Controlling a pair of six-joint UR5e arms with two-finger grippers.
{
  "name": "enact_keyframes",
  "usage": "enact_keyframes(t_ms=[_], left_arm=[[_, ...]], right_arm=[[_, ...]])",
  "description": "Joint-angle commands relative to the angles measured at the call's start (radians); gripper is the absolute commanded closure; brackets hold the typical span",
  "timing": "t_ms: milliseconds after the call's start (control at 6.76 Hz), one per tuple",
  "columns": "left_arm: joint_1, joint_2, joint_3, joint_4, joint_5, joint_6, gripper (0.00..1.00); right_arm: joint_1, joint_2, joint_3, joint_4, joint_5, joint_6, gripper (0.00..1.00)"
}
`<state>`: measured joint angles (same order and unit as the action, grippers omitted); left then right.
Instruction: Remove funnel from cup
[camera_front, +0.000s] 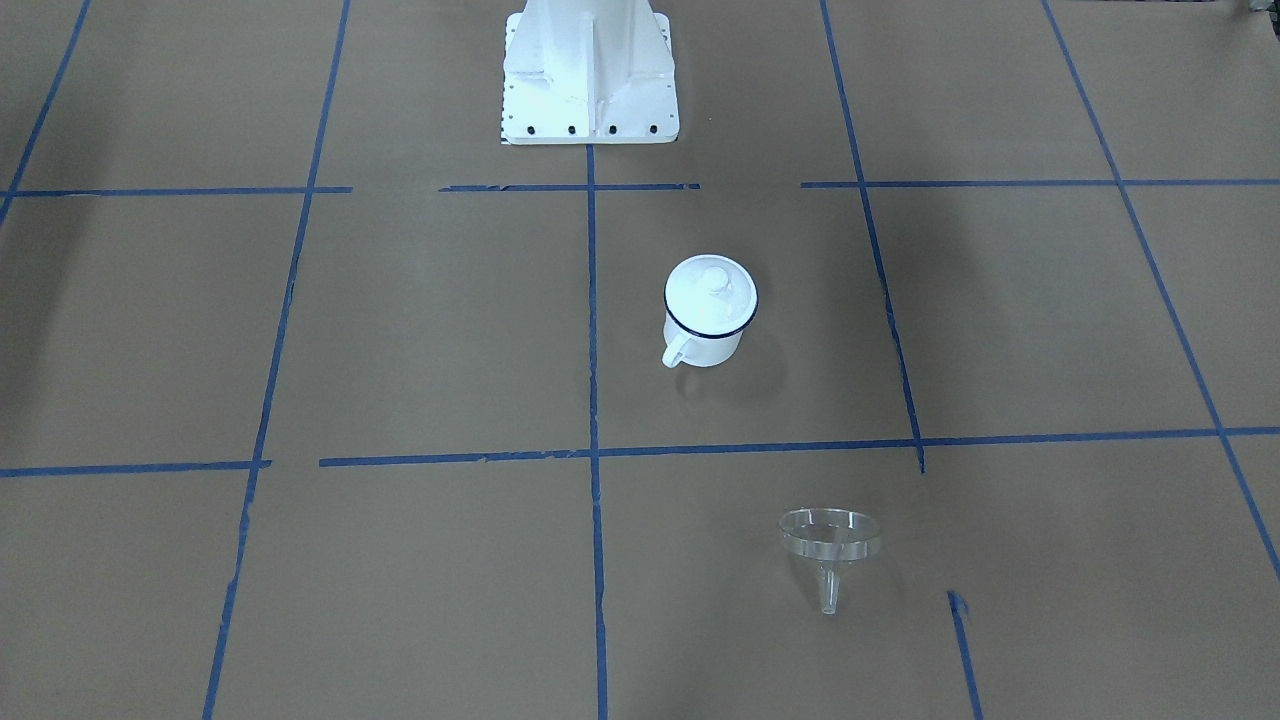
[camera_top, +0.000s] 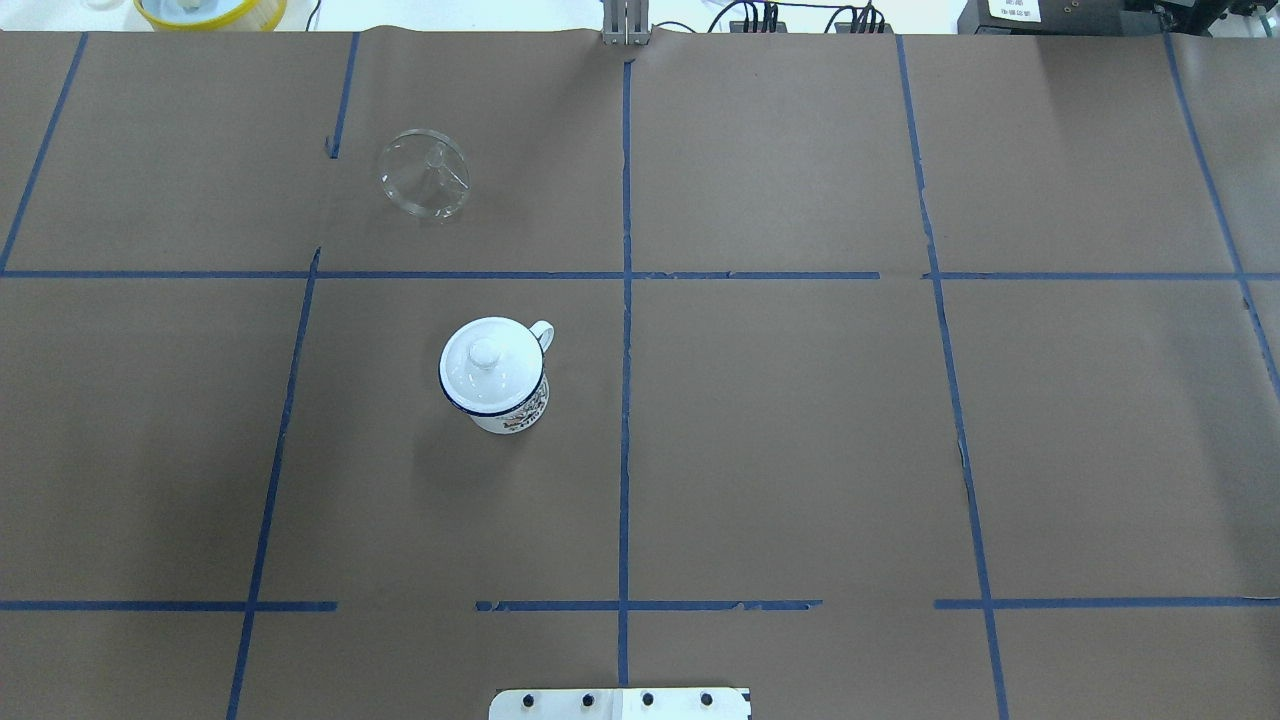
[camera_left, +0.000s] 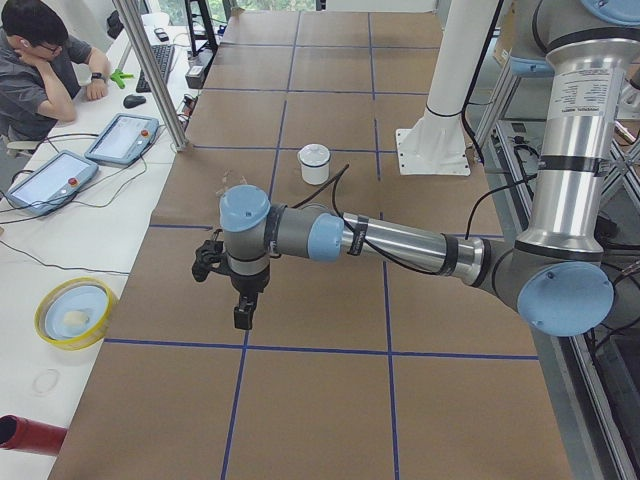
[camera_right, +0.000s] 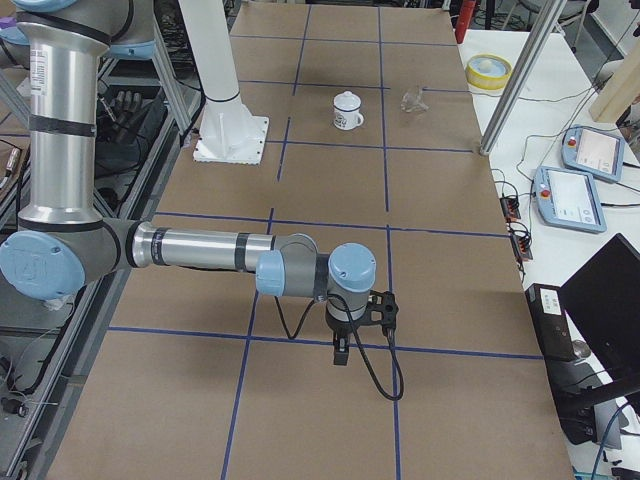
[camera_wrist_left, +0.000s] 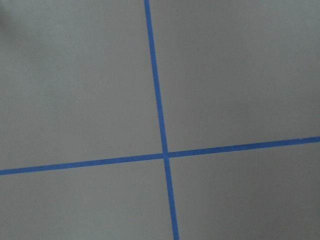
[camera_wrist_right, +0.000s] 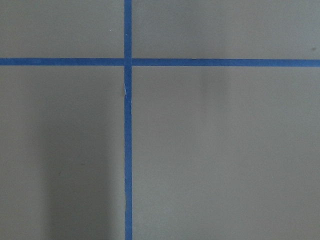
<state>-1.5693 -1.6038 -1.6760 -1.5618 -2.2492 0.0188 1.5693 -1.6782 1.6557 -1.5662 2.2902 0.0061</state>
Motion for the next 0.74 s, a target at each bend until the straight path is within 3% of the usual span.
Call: enact_keyframes(t_ms=[0,592], left_arm=[[-0.005,0.050,0.094,-0.119,-0.060,0.006,0.00],[-0.005,0.045,0.098,-0.109,-0.070,-0.005,0.00]], right_arm=[[0.000,0.000,0.001,0.000,0.000,0.000,0.00],[0.000,0.000,0.001,0.000,0.000,0.000,0.00]])
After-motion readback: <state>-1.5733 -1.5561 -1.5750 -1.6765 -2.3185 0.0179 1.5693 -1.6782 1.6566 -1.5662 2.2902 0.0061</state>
